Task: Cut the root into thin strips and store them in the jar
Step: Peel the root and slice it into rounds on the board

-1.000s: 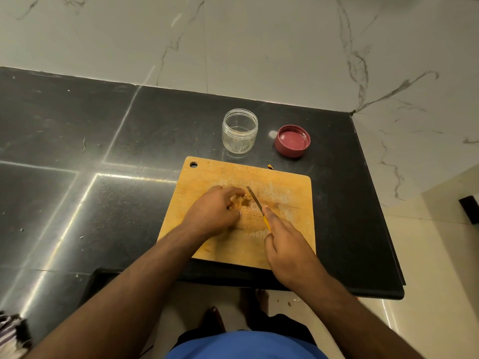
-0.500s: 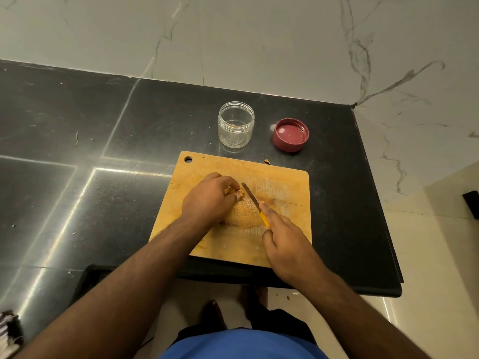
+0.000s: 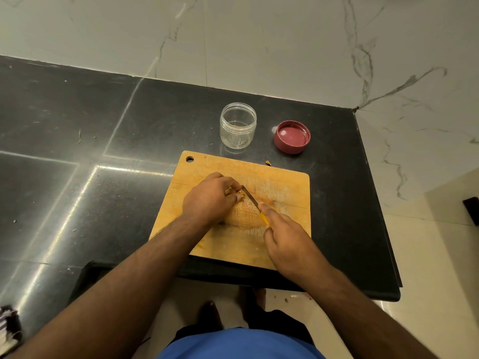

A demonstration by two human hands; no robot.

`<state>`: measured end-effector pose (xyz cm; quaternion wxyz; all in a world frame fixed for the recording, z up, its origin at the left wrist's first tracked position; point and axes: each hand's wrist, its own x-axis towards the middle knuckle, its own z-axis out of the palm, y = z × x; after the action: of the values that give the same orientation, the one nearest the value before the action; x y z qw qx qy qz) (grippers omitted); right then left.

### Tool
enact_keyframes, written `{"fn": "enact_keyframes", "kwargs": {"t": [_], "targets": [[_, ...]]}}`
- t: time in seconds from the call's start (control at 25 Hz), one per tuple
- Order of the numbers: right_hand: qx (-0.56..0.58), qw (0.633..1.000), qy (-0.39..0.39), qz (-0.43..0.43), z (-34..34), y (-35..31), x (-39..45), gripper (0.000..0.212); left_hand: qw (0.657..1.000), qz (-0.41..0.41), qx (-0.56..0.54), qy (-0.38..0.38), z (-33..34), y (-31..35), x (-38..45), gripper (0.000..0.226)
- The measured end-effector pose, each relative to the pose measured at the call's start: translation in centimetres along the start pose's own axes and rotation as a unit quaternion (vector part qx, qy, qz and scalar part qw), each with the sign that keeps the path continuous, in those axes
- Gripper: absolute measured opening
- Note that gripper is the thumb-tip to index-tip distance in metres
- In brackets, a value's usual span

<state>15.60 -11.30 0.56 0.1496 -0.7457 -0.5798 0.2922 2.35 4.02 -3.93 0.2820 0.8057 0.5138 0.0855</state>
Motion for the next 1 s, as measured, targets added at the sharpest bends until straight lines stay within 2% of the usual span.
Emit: {"fn": "enact_keyframes", "kwargs": {"t": [0.56,0.8,1.0], "targets": [[0.009,1.000,-0.013,0.004,0.1,-0.3,0.9,0.054,1.000,0.005,0.004,0.009,0.0,0.1,0.0,0.026],[0.018,1.000,-0.004,0.025,0.7,-0.1,-1.7,0.054,1.000,0.003,0.004,0.009,-0.1,0.1,0.0,0.030],[-0.004,0.995,0.088,0.043,-0.4,0.4,-2.0,0.056,1.000,-0.004,-0.003,0.007,-0.2,0.3,-0.3,0.031]]}}
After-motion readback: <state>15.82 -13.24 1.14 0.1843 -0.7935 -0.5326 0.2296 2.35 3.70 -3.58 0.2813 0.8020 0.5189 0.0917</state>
